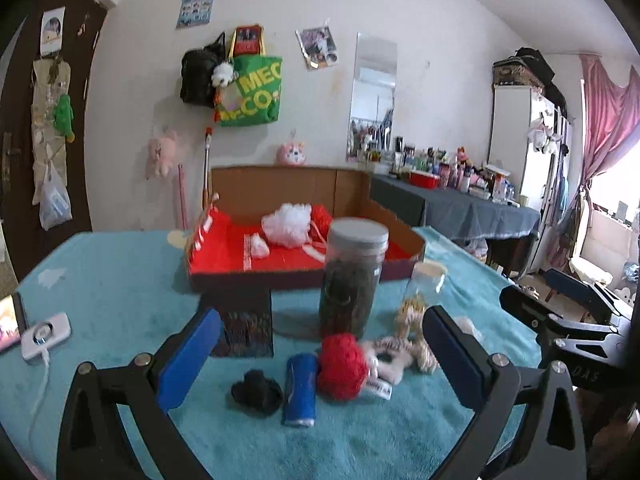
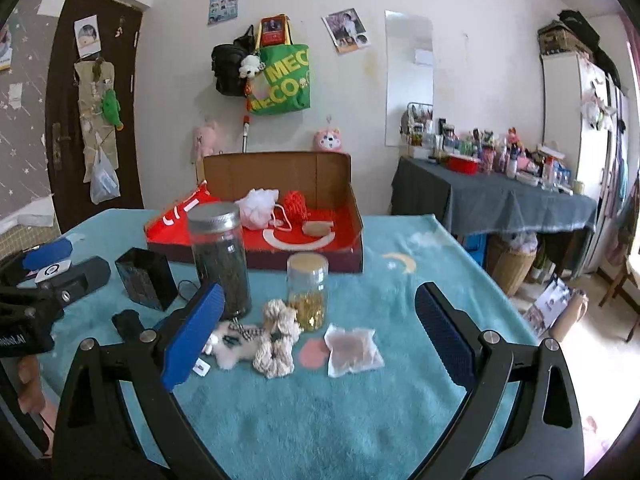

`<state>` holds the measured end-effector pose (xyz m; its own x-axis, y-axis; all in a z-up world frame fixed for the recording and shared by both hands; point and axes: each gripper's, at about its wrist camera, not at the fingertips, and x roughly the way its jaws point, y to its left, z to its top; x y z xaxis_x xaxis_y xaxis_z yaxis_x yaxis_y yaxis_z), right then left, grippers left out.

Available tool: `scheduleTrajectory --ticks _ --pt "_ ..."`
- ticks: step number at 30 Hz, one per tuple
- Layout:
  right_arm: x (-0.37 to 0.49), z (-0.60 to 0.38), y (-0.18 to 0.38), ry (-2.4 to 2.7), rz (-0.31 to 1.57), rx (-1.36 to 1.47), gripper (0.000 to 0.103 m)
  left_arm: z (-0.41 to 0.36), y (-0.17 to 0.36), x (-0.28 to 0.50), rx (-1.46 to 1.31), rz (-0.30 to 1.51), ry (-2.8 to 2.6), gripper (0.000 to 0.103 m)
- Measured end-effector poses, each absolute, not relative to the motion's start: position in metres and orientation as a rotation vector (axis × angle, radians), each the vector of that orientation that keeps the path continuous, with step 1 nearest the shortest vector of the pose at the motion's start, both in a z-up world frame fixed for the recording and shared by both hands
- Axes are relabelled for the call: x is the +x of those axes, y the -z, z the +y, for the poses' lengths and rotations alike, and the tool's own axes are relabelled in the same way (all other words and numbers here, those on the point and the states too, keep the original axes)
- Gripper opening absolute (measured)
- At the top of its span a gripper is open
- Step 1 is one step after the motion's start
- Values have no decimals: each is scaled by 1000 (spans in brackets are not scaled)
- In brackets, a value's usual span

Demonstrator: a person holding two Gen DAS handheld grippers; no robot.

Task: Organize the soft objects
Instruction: 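Move both tools toward the remaining soft items on the table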

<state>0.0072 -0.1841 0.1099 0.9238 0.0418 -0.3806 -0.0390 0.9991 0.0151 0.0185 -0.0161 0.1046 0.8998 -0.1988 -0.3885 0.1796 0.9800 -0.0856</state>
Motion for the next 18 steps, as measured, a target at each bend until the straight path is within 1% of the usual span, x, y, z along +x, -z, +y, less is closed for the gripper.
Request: scheduleTrajectory --ticks 11,18 --pt "15 -188 -60 -20 506 31 98 -17 -62 27 -51 510 173 103" --pt "20 -191 -45 -23 555 41 98 -14 -45 34 -54 555 142 103"
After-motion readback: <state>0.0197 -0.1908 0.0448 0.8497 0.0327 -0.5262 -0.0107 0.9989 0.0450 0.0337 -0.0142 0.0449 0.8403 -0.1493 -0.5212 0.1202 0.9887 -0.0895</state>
